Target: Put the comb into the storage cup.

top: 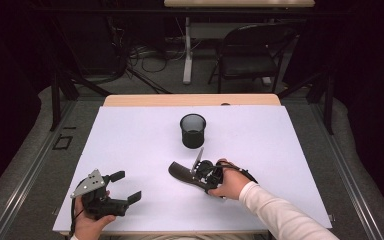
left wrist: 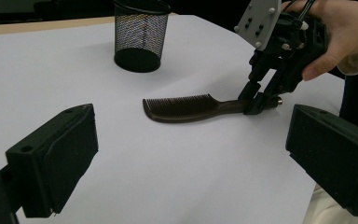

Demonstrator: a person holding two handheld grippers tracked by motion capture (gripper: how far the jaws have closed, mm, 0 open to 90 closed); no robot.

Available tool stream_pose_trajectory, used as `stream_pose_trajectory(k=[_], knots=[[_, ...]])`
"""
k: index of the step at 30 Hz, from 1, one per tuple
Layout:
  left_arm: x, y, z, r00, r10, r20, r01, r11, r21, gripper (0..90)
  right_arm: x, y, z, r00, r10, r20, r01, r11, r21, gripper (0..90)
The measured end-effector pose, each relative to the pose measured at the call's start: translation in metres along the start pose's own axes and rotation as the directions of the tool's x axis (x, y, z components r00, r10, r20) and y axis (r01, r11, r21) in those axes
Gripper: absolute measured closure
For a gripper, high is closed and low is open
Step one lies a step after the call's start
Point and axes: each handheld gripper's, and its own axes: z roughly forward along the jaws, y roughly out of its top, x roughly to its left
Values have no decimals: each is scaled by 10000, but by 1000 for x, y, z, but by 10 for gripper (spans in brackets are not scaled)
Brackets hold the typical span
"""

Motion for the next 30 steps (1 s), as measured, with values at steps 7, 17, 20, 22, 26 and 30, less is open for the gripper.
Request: stream_pose_trajectory(k=[7,17,20,22,26,30], knots=[[0,0,0,10000,4,-15,-4,10000,1,23,1,0,0,10000,10,29,-10,10000,0,722],[0,0,0,10000,-25,5,25,10000,8,23,0,0,-1,10000,-2,-26,2,10000,7,723],[0,0,0,10000,-18,-19,18,10000,10,23,0,0,-2,10000,27,-53,-27,10000,4,723],[0,0,0,10000,-17,-8,17,10000,2,23,0,0,-2,9999,57,-90,-57,10000,-23,723],[0,0,0,10000,-7,-23,7,10000,-6,26,0,-1,-3,9999,73,-92,-74,9999,-102,724],[0,-1,0,10000,-18,-38,18,10000,-22,27,-1,-1,-4,9999,33,-99,-35,9999,-123,724]])
